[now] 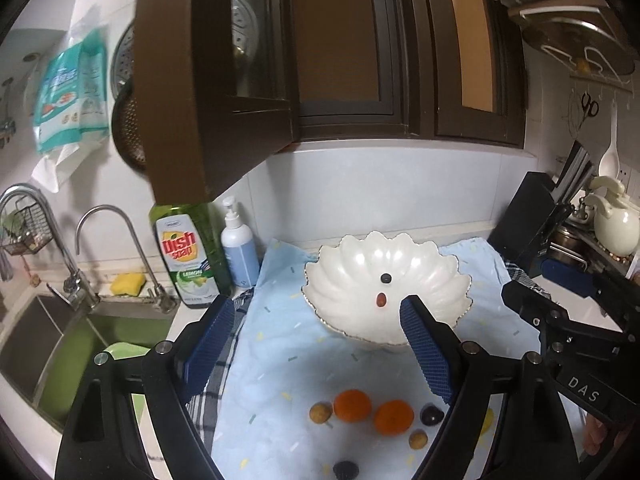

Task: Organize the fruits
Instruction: 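Withdraw both open tools from the bowl back toward the loose fruits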

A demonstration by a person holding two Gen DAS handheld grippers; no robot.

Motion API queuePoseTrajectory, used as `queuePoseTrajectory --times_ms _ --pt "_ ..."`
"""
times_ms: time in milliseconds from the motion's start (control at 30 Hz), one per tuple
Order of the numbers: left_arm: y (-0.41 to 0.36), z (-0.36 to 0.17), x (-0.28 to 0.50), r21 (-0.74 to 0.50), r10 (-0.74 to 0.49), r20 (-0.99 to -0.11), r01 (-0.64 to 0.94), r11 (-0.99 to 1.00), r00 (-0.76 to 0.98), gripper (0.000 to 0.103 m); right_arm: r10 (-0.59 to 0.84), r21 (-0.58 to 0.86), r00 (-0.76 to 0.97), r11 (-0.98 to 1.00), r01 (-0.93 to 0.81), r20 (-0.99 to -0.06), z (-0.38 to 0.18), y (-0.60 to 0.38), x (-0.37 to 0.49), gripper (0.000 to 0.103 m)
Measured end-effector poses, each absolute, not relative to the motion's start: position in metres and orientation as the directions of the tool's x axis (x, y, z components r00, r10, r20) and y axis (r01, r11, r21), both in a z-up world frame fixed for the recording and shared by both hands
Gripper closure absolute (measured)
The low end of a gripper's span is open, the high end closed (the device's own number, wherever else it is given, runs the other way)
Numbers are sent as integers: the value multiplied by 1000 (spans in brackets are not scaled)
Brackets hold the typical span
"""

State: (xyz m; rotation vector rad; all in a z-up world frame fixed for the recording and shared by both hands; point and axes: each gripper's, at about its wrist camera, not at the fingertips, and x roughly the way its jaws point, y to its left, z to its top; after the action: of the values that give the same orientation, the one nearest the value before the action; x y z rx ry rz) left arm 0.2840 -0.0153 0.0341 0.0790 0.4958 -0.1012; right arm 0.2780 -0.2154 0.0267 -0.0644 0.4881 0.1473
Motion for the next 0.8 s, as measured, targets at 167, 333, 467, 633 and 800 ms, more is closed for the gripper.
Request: queuePoseTrajectory --times_ms 167,333,467,633,800 --pt "-11 29 262 57 -81 -475 122 991 876 18 127 -19 877 988 -153 -463 20 -213 256 46" --pt "-9 18 243 56 -95 -483 139 989 870 18 147 -4 869 986 -169 -473 9 -211 239 46" --pt "-8 10 232 47 -107 -492 149 988 864 18 156 12 860 985 -172 -486 -1 -210 229 46" --pt "-8 -2 222 46 -110 -513 155 987 851 18 155 18 852 985 -169 -500 -16 -212 217 46" --pt "-8 -17 216 47 -118 -540 169 984 833 18 155 40 826 986 -159 -543 -31 -215 211 46"
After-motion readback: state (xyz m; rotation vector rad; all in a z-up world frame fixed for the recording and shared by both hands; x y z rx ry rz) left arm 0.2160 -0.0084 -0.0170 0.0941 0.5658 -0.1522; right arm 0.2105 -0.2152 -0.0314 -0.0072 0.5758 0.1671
